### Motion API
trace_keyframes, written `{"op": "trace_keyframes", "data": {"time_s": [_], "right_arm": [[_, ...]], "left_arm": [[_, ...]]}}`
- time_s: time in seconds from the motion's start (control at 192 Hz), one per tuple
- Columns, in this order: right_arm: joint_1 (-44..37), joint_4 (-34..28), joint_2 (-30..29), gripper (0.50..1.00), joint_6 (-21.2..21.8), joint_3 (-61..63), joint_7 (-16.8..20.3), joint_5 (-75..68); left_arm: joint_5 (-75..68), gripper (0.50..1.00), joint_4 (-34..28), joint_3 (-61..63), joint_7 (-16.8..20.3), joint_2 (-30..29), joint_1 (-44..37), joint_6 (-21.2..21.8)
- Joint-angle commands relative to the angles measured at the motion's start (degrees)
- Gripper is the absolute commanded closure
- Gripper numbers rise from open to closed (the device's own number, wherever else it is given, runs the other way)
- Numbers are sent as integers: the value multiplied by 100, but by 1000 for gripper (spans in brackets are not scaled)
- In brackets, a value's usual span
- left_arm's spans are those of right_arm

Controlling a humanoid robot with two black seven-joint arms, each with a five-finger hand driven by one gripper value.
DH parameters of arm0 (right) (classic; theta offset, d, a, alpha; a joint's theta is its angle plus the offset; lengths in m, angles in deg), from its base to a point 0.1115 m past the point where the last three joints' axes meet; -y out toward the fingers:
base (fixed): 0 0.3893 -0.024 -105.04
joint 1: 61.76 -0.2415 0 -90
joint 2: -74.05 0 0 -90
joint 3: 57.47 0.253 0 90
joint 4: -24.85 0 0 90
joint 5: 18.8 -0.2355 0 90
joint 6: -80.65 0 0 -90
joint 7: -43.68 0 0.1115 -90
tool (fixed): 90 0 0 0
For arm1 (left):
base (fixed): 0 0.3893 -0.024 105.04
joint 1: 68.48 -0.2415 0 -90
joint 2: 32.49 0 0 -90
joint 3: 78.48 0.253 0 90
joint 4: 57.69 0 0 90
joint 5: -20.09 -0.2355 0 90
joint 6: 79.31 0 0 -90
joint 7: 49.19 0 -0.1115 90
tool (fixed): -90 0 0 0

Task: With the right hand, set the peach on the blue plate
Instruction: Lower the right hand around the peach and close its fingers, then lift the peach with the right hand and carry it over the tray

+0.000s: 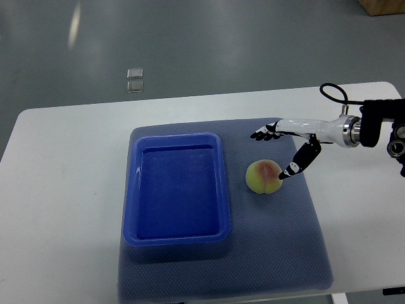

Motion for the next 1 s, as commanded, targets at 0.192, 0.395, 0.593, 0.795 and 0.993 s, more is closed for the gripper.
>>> {"op": "trace_keyframes", "data": {"time_s": [0.192,0.395,0.593,0.795,0.993], "right_arm": [[515,409,-507,574,-466,-1,-113,420],[796,559,-709,576,-650,-1,-122,516],[893,612,-814,593,-791,7,-122,516],[1060,691,-885,836,-879,7,-131,727],[937,638,-700,989,-870,34,-148,789]], "left_arm": [[10,500,-21,-5,0,0,0,-1],[10,500,-29,-5,0,0,0,-1],[1,500,-29,-5,-9,0,0,-1],[1,500,-21,-5,-9,0,-9,-1],[1,500,14,4,-9,0,0,-1]]}}
